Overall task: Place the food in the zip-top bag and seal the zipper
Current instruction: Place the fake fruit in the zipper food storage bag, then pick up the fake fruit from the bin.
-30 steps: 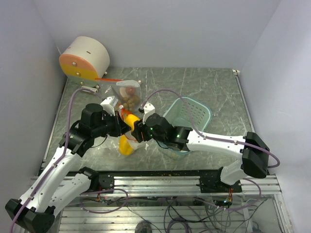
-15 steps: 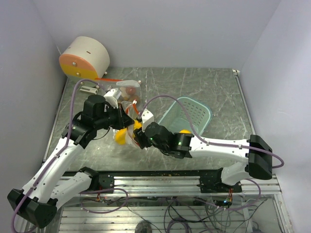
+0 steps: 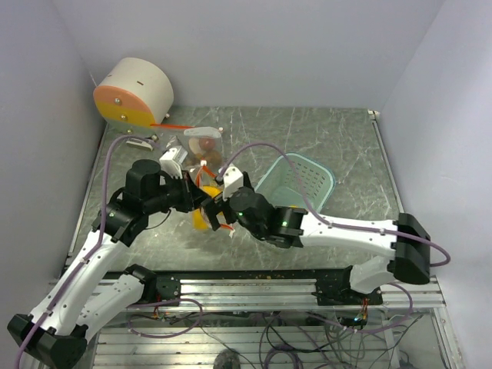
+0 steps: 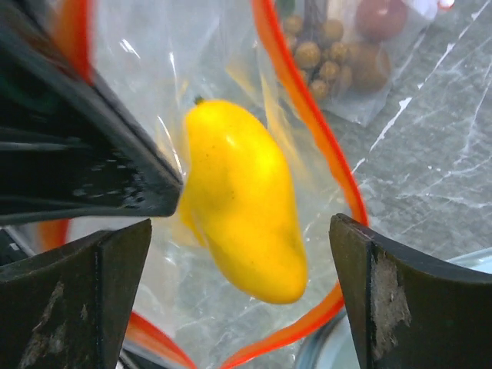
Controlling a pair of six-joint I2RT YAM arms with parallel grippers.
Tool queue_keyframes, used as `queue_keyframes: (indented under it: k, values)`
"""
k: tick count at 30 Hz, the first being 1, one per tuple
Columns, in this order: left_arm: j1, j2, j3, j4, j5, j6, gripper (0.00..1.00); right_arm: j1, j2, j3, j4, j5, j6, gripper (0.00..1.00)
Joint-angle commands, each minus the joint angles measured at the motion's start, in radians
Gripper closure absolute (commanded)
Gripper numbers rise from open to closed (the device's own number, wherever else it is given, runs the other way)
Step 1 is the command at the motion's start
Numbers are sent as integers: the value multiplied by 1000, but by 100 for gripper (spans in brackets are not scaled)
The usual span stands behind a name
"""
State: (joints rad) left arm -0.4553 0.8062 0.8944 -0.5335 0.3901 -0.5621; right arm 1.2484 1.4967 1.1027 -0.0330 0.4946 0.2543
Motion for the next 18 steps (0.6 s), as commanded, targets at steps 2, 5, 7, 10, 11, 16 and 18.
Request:
queue_keyframes:
  k: [2, 5, 7, 10, 11, 16, 18]
  values:
    - [-3, -23, -67, 33, 1, -18, 93, -1, -159, -30, -13, -36, -14, 0]
    - [-3, -47, -101, 17, -34, -13, 93, -1, -228, -16, -138, -5, 10, 0]
    - [-3, -58, -110, 4, -51, -8, 93, -13, -262, 3, -251, 57, 71, 0]
    - [-3, -95, -85, -16, -52, 0, 93, -112, -287, 46, -477, 61, 218, 0]
    - [-3, -123, -77, -18, -67, -1, 93, -165, -294, 45, -540, 28, 256, 0]
    - [-3, -213, -238, 181, -40, -137, 93, -337, -306, -3, -691, -58, 330, 0]
    - [-3, -147, -306, 237, 40, -167, 93, -351, -272, -8, -718, -71, 342, 0]
